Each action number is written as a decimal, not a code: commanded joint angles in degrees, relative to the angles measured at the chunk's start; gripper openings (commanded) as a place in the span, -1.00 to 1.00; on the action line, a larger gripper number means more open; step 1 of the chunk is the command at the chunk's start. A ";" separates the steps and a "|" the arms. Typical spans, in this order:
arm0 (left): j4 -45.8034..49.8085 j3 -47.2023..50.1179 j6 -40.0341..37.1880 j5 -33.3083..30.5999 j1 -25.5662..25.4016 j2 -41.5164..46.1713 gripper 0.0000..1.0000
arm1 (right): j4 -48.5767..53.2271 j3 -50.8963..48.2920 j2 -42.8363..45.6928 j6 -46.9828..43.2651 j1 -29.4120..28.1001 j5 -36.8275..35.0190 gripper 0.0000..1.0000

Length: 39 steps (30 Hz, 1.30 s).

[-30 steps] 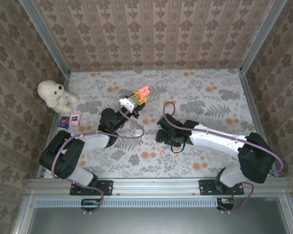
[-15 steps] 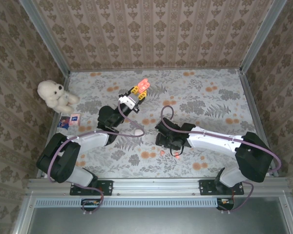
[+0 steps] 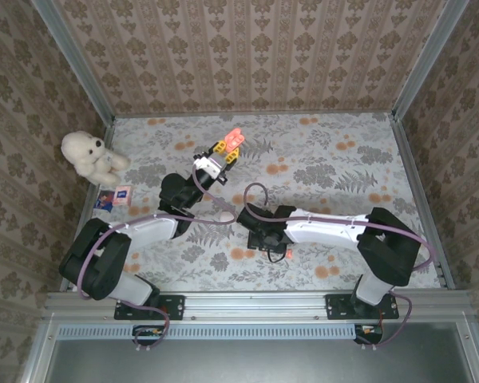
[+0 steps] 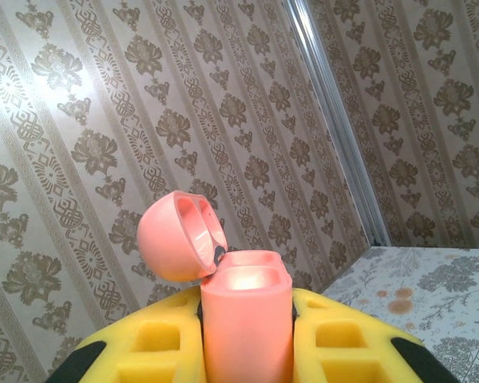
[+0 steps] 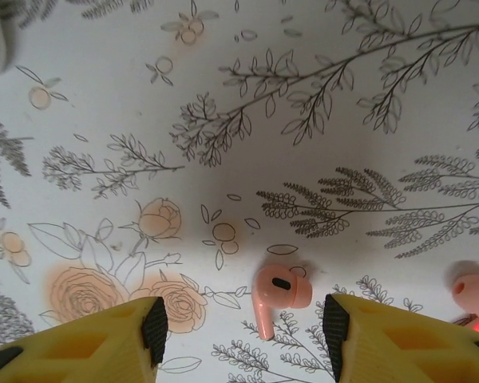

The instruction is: Insert wireless bluetooth earbuds into charging case

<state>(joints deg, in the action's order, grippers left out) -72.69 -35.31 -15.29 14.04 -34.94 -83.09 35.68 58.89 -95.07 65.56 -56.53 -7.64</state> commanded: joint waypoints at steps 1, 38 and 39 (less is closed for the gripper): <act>-1.85 0.57 -1.10 -0.42 -0.22 1.96 -1.00 | 5.20 1.64 -1.89 4.29 -0.98 -3.27 0.12; -1.93 2.36 -0.68 0.20 0.13 3.78 -1.00 | 5.78 3.04 -7.34 16.27 -1.21 -2.45 -0.03; -1.93 2.35 -0.58 0.26 0.13 3.72 -1.00 | 5.48 2.75 -7.38 16.34 -1.21 -2.40 -0.03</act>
<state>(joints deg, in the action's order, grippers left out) -72.69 -33.36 -15.29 14.06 -34.85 -80.82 40.73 62.89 -101.78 80.60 -57.54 -10.50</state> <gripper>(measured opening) 0.217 0.486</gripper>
